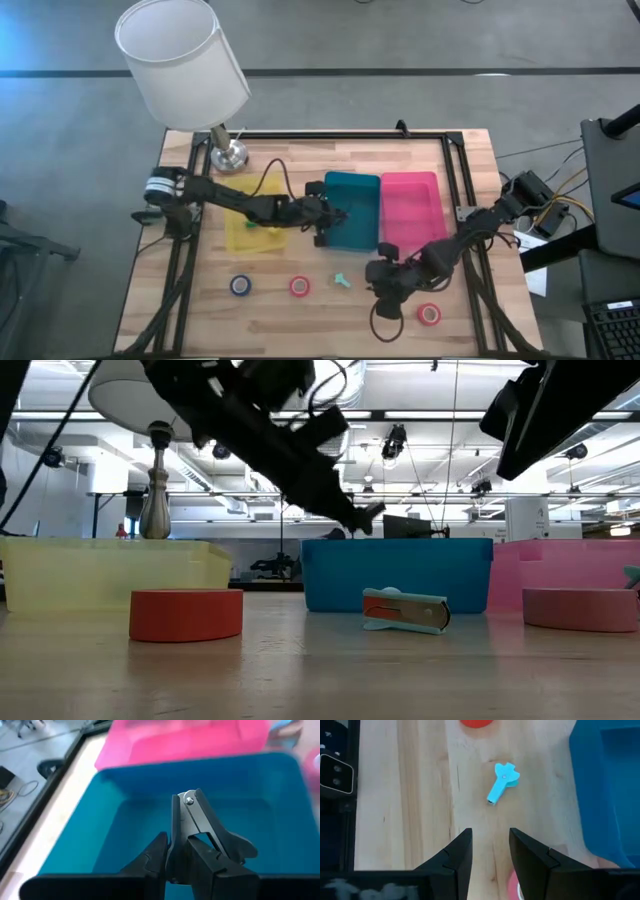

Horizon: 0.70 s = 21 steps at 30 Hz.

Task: Pick and place Stapler, Stapler remover, tape
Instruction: Put the black staple remover into the blue bin

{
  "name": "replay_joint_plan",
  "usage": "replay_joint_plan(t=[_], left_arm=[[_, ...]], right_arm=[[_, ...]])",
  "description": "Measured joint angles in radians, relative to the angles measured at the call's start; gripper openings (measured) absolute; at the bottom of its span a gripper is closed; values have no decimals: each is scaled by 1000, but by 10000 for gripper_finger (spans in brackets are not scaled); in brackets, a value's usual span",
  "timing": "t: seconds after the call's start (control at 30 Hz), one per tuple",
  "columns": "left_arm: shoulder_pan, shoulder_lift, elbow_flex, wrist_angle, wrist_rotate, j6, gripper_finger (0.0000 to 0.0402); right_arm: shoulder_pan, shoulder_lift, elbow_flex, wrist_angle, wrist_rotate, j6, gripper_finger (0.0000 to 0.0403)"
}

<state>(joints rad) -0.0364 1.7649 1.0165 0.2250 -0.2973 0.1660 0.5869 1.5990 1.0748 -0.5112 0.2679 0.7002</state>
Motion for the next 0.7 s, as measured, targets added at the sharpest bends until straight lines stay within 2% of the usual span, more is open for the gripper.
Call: replay_joint_plan(t=[0.27,0.57,0.7], left_arm=[[33,87,39,0,0,25,60],[46,94,53,-35,1,25,60],[51,94,53,-80,41,16,60]], right_arm=[[0,0,0,6,24,63,123],[0,5,-1,39,46,68,123],[0,7,-2,46,49,82,123]])
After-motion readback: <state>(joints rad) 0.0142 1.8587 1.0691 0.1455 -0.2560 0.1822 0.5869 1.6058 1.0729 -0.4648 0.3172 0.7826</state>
